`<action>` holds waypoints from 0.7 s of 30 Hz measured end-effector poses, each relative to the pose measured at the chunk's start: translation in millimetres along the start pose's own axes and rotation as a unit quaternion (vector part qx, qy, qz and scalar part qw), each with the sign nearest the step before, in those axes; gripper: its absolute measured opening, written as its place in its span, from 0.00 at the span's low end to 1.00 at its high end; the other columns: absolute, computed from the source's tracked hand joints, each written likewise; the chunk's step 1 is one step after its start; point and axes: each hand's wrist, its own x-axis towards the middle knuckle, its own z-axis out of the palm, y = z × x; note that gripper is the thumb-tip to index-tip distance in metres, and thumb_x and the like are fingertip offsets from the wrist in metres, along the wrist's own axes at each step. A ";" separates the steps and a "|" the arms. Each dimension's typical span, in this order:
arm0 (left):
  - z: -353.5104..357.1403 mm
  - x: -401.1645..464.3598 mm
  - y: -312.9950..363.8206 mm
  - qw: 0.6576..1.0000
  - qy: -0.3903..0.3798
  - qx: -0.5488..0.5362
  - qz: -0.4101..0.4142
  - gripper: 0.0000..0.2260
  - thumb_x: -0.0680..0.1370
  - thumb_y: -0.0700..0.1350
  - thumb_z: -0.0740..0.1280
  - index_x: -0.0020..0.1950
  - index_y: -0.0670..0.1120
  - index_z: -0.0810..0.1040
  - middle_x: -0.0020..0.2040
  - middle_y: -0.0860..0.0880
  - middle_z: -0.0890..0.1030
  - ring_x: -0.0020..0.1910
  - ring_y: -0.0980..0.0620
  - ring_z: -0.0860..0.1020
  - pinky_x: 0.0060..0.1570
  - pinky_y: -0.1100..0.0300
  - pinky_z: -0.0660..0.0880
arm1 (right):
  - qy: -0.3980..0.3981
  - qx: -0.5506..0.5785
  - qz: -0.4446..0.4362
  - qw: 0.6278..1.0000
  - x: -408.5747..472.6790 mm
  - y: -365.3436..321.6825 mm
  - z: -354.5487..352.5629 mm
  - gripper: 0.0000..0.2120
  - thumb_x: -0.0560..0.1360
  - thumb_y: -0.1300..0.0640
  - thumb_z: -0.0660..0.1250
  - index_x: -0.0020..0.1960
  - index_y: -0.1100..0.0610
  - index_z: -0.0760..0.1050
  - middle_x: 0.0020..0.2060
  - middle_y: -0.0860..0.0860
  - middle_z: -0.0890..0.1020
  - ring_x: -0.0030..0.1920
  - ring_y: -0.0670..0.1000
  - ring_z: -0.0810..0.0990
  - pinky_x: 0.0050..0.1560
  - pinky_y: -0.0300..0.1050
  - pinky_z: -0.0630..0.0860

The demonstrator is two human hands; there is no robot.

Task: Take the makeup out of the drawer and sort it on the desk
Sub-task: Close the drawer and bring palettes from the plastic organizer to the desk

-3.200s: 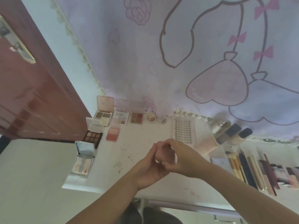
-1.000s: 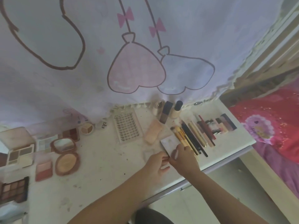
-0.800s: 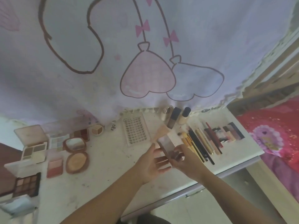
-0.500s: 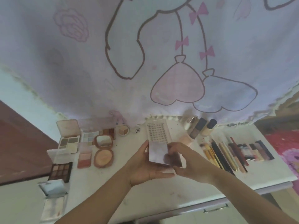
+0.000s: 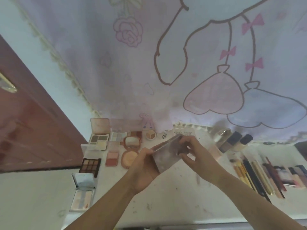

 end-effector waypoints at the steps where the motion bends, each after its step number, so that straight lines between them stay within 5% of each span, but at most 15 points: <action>1: -1.2 -0.8 2.5 1.000 -0.009 0.014 0.002 0.25 0.69 0.45 0.63 0.67 0.42 0.75 0.65 0.40 0.75 0.63 0.42 0.74 0.62 0.50 0.71 | 0.009 0.016 0.002 1.000 1.6 -1.2 1.3 0.18 0.75 0.68 0.64 0.50 0.45 0.67 0.47 0.46 0.77 0.49 0.49 0.78 0.55 0.37 0.74; 4: -2.2 -4.0 9.7 0.999 -0.016 0.027 -0.002 0.30 0.67 0.45 0.68 0.69 0.42 0.72 0.69 0.38 0.71 0.68 0.40 0.68 0.67 0.46 0.64 | 0.019 0.047 0.001 0.999 5.9 -1.6 2.1 0.17 0.75 0.69 0.64 0.45 0.47 0.67 0.44 0.41 0.75 0.48 0.46 0.77 0.53 0.37 0.74; 8: -5.5 -6.9 16.0 0.998 0.014 0.051 -0.017 0.22 0.72 0.45 0.64 0.67 0.45 0.75 0.67 0.41 0.73 0.61 0.45 0.74 0.55 0.54 0.73 | -0.008 0.098 0.025 0.995 14.9 -3.3 -0.7 0.20 0.75 0.69 0.63 0.41 0.44 0.67 0.41 0.40 0.75 0.44 0.43 0.76 0.46 0.37 0.72; 13: 2.2 -11.9 25.1 0.996 0.017 0.068 -0.049 0.14 0.77 0.44 0.61 0.60 0.51 0.81 0.60 0.42 0.79 0.57 0.38 0.76 0.54 0.51 0.72 | -0.035 0.113 0.040 0.992 22.9 -7.7 0.3 0.13 0.73 0.60 0.64 0.42 0.42 0.68 0.43 0.42 0.77 0.46 0.49 0.77 0.49 0.47 0.73; 15: 1.9 -12.3 30.5 0.994 0.026 0.065 -0.084 0.15 0.77 0.48 0.60 0.58 0.49 0.82 0.58 0.40 0.80 0.55 0.36 0.77 0.50 0.51 0.74 | -0.034 0.077 0.048 0.995 24.8 -11.3 2.1 0.13 0.74 0.59 0.65 0.44 0.40 0.69 0.46 0.43 0.77 0.47 0.52 0.77 0.49 0.48 0.75; 17: -1.2 -11.7 36.5 0.991 0.041 0.059 -0.115 0.18 0.77 0.51 0.59 0.61 0.44 0.79 0.59 0.37 0.79 0.50 0.34 0.79 0.42 0.52 0.78 | -0.063 -0.011 0.012 0.998 25.2 -19.5 0.0 0.16 0.74 0.58 0.67 0.53 0.38 0.69 0.58 0.39 0.73 0.58 0.46 0.75 0.54 0.38 0.75; 19: -2.1 -10.9 44.0 0.987 0.060 0.065 -0.131 0.19 0.77 0.52 0.57 0.60 0.42 0.77 0.53 0.36 0.81 0.45 0.34 0.81 0.34 0.56 0.78 | -0.131 -0.145 -0.068 0.978 25.4 -28.0 -3.2 0.19 0.73 0.52 0.70 0.60 0.42 0.68 0.69 0.35 0.62 0.69 0.37 0.62 0.63 0.29 0.63; 21: -2.9 -10.3 50.1 0.983 0.075 0.094 -0.139 0.17 0.79 0.52 0.55 0.55 0.42 0.77 0.45 0.38 0.83 0.38 0.37 0.82 0.28 0.60 0.76 | -0.189 -0.226 -0.124 0.947 26.4 -34.7 -3.5 0.19 0.71 0.47 0.71 0.59 0.46 0.69 0.70 0.37 0.60 0.69 0.37 0.58 0.65 0.31 0.58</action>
